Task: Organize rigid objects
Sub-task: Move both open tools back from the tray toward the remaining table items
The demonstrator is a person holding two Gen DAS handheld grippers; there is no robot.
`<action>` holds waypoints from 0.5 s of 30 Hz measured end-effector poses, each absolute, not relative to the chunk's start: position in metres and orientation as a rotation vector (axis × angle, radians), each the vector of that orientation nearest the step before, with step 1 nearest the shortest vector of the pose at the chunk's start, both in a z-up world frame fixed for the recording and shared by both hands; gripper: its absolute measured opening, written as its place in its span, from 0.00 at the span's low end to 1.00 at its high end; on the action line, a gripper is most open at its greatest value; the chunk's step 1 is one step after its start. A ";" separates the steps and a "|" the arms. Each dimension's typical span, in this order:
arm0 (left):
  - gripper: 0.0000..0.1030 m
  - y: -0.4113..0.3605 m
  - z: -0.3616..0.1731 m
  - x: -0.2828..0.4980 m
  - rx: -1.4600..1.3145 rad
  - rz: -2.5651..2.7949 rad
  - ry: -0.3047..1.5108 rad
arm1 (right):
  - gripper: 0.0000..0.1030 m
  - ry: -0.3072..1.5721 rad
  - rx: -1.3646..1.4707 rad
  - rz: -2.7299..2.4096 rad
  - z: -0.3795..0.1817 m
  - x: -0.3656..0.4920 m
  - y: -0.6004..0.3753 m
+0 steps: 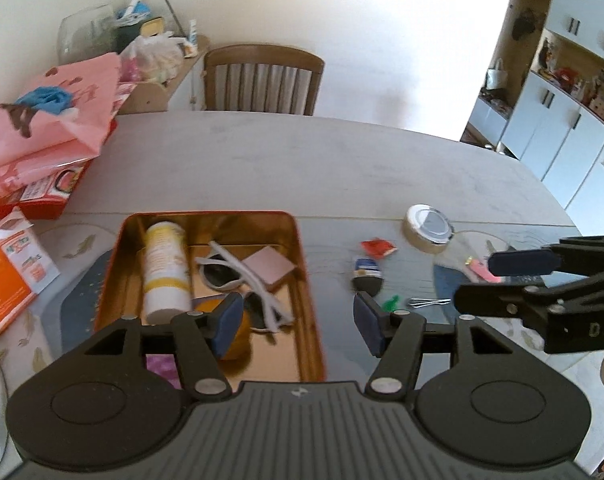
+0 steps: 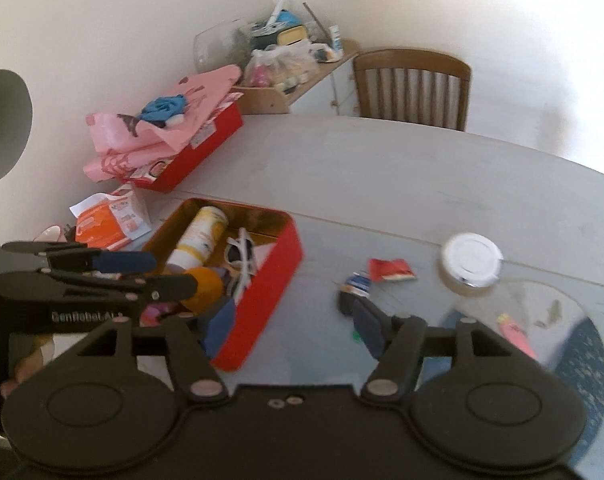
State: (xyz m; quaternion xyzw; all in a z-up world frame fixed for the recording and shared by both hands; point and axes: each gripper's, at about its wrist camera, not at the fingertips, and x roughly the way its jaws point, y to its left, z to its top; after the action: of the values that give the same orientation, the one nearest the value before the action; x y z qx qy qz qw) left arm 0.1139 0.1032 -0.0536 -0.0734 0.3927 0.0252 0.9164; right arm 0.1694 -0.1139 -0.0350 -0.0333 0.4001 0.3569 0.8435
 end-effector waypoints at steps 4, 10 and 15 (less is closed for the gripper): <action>0.62 0.087 -0.054 0.120 -0.146 0.032 0.811 | 0.69 0.845 -0.055 0.722 -0.038 0.168 -0.144; 0.67 0.061 -0.058 0.132 -0.140 0.003 0.824 | 0.81 0.842 -0.025 0.681 -0.044 0.175 -0.184; 0.78 0.044 -0.062 0.143 -0.152 -0.001 0.824 | 0.89 0.853 -0.010 0.653 -0.053 0.184 -0.210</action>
State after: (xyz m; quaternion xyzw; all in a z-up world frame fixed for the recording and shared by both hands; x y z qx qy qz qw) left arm 0.1426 0.0444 -0.0615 -0.0738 0.3999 -0.0003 0.9136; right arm 0.1843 -0.2101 -0.0527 -0.0048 0.4064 0.3112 0.8591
